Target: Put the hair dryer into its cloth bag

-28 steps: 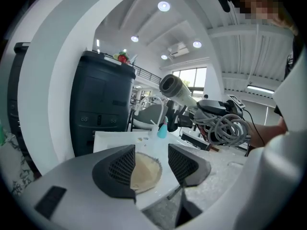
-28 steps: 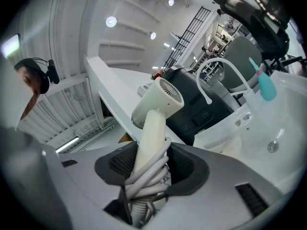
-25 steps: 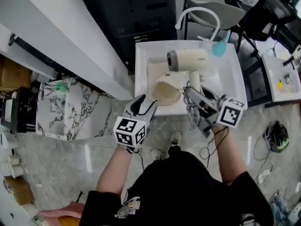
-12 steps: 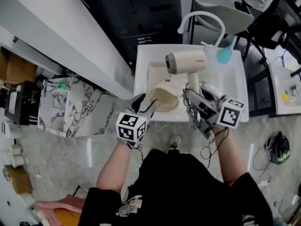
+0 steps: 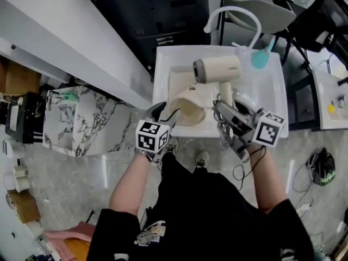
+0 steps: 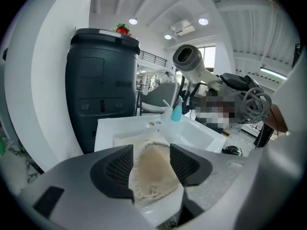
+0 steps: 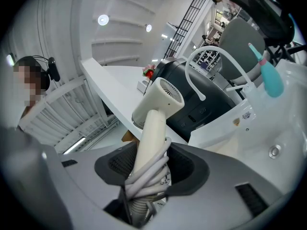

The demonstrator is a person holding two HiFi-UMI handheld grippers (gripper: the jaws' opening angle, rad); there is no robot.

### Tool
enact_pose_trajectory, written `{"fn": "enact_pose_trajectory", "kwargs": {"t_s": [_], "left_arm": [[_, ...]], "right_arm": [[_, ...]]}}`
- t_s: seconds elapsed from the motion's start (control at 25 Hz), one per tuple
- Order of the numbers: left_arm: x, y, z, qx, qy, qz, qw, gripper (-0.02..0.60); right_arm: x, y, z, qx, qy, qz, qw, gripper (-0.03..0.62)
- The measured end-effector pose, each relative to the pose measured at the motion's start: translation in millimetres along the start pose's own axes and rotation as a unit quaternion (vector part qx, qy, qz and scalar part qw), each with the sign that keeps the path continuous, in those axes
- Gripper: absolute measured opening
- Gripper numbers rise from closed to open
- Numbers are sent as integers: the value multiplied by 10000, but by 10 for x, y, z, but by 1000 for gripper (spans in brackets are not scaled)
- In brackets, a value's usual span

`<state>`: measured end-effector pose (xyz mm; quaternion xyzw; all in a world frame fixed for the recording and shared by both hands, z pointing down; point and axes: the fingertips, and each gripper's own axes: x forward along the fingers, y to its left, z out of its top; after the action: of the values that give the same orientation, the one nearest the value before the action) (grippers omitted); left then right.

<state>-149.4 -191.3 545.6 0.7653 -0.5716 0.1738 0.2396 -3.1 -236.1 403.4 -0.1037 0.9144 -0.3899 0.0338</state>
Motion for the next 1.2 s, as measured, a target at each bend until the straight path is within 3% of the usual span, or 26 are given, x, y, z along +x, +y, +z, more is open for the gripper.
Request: {"fn": "enact_pose_trajectory", "kwargs": {"t_s": [0.32,0.56,0.96,1.08,1.2], "left_arm": [[294,95,-92,385,302,-338,9982,233],[490,212,-157,931,671,-672,9911,239],[770,224,-153,1140,966,-1299,9802,235],[793,230,-137,1179,1002,-1451,9772,199],[808,224,-119,1203,1015,-1573,9749,92]], "right_arm": [[4,-111,-90,194,-142,-351,9991,195],[154,-106,-77,192,-308,-616,9974,195],[217,-220,-181,355,-436,-1043,9930,195],[240,-268,-254,507,-465,-1178,9907,195],[238,-333,-349,753,-499,-1320,9871,195]]}}
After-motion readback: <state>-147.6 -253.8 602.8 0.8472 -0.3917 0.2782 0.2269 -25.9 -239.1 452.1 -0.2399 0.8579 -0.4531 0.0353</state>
